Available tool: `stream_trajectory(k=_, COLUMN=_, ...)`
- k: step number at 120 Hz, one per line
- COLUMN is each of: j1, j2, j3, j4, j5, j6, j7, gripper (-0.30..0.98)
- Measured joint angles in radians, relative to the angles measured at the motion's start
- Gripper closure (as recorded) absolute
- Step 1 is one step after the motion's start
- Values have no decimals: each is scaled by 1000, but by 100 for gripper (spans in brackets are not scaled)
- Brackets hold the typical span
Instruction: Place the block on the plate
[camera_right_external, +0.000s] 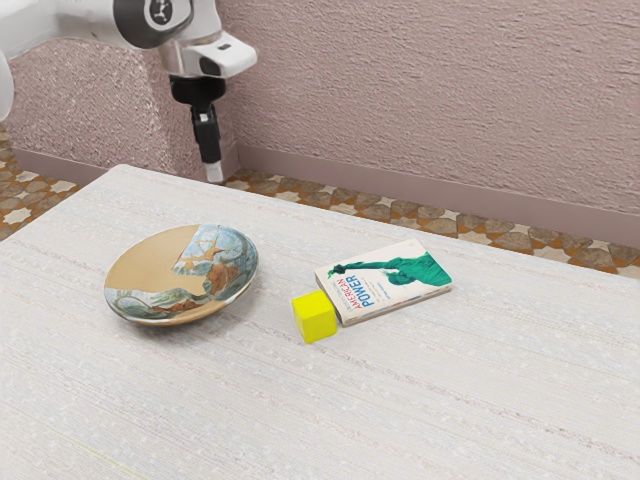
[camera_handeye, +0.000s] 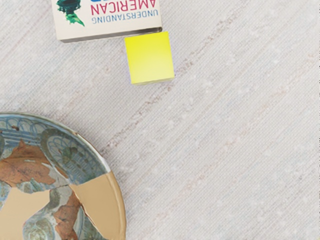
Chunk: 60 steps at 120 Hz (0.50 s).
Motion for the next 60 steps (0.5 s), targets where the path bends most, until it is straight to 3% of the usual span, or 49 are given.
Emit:
stream_trajectory(k=31, j1=39, j2=46, j3=-4, j4=14, j5=-43, j6=-1, j7=5, gripper=0)
stream_trajectory(k=60, j1=3, j2=353, j3=7, j4=247, j5=-78, j6=39, j7=-5, gripper=0)
